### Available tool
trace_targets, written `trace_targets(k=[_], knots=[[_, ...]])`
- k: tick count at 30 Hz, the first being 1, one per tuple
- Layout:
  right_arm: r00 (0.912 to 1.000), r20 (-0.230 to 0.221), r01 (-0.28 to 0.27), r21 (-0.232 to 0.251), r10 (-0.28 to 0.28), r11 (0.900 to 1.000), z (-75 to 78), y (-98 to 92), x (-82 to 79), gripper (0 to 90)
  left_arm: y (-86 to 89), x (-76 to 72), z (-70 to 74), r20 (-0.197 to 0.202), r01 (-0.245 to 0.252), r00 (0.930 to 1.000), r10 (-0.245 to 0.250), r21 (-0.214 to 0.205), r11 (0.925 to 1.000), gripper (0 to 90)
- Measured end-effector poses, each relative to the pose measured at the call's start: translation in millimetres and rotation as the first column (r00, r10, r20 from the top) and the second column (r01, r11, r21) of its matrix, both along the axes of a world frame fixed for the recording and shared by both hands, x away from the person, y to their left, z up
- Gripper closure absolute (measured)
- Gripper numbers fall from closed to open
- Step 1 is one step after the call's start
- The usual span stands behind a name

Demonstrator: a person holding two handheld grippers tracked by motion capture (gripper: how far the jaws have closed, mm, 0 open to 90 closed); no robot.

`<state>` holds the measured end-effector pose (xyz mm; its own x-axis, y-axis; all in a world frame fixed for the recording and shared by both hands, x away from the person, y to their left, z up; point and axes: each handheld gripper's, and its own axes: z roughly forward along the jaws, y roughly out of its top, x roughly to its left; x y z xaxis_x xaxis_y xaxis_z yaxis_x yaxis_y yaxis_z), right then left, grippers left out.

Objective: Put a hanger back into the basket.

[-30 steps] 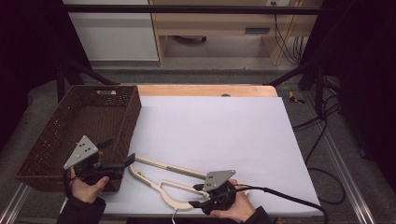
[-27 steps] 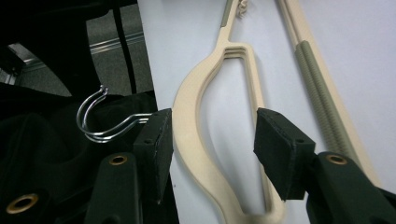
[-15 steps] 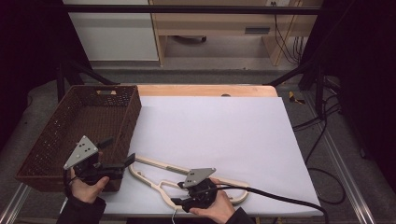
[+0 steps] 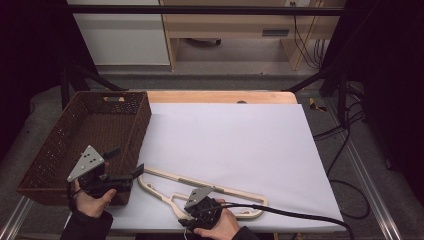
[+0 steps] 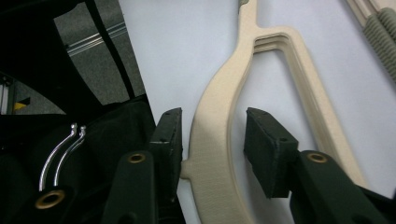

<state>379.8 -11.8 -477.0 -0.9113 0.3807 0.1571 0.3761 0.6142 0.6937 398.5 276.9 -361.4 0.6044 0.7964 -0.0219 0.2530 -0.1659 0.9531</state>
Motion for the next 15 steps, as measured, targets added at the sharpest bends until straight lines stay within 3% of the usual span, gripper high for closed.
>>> trace_targets(k=[4,15], knots=[[0.9998,-0.009,-0.015,-0.003,0.015,0.9999,0.2,-0.4,-0.3,62.5,-0.9,-0.1,-0.2,-0.001,-0.001,1.0000,0.001,0.001,1.0000,3.2],[0.9978,-0.052,0.042,-0.001,-0.042,0.9991,1.3,-0.1,-0.6,71.1,-2.0,0.7,-1.5,-0.007,0.005,1.0000,-0.005,0.007,1.0000,3.2]])
